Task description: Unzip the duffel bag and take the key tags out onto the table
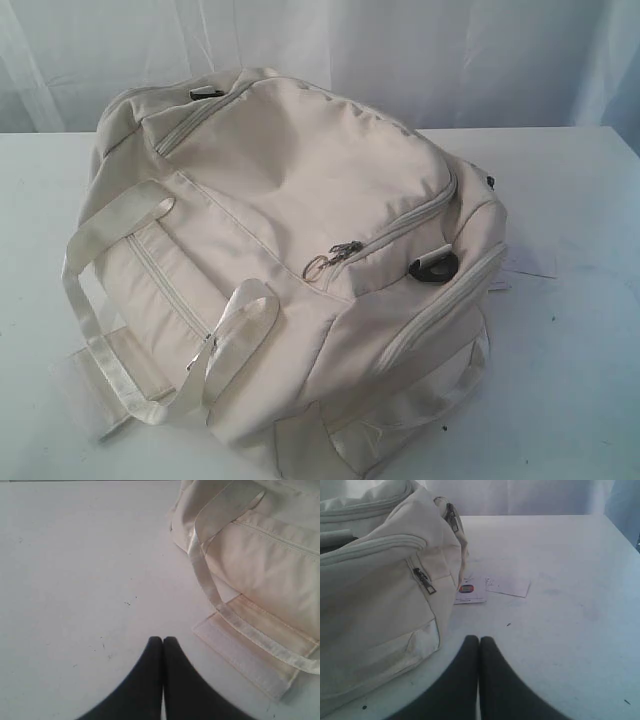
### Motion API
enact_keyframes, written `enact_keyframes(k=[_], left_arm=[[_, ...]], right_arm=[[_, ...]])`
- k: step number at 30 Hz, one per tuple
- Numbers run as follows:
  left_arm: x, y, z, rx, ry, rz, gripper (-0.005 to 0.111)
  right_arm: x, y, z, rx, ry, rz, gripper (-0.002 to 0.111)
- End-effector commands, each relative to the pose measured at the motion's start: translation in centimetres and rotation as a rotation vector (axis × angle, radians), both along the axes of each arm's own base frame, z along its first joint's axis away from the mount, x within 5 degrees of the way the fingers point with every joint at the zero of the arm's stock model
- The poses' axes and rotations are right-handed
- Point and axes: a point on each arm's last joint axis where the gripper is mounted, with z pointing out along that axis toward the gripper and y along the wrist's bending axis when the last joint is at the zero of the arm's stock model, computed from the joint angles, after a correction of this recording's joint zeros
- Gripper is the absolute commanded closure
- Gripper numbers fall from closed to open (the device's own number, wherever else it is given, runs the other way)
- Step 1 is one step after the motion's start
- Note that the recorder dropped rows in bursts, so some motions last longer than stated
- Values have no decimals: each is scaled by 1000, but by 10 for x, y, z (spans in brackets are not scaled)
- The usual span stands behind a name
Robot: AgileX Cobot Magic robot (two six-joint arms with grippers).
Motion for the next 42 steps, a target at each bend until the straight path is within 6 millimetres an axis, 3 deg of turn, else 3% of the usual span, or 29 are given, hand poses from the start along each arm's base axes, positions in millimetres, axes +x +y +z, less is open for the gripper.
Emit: enact_keyframes(k=[1,8,12,16,19,24,26,30,34,39,42], left_arm=[[0,-1,-1,-5,1,-9,107],[2,0,5,8,-72,-6,107],[5,2,22,-92,-258,37,107],[-2,7,65,-126,-738,74,107],[-10,9,78,-131,-905,85,107],[-14,10,86,-218,-985,76,107],[-17,10,99,-221,-993,71,107],[-17,8,136,-211,-946,60,107],[-2,6,173,-145,-774,52,107],[39,0,192,8,-285,-1,107],[66,-7,186,132,41,-116,107]], right_arm=[[0,0,0,5,-13,3,108],[0,0,0,5,-13,3,108],[0,0,0,5,-13,3,108],[0,0,0,5,-13,3,108],[0,0,0,5,-13,3,108],[0,0,0,5,-13,3,108],[0,0,0,5,-13,3,108],[0,0,0,5,-13,3,108],[1,0,4,15,-62,-6,108],[3,-1,18,235,-164,-45,108],[4,-6,32,397,-281,-93,108]])
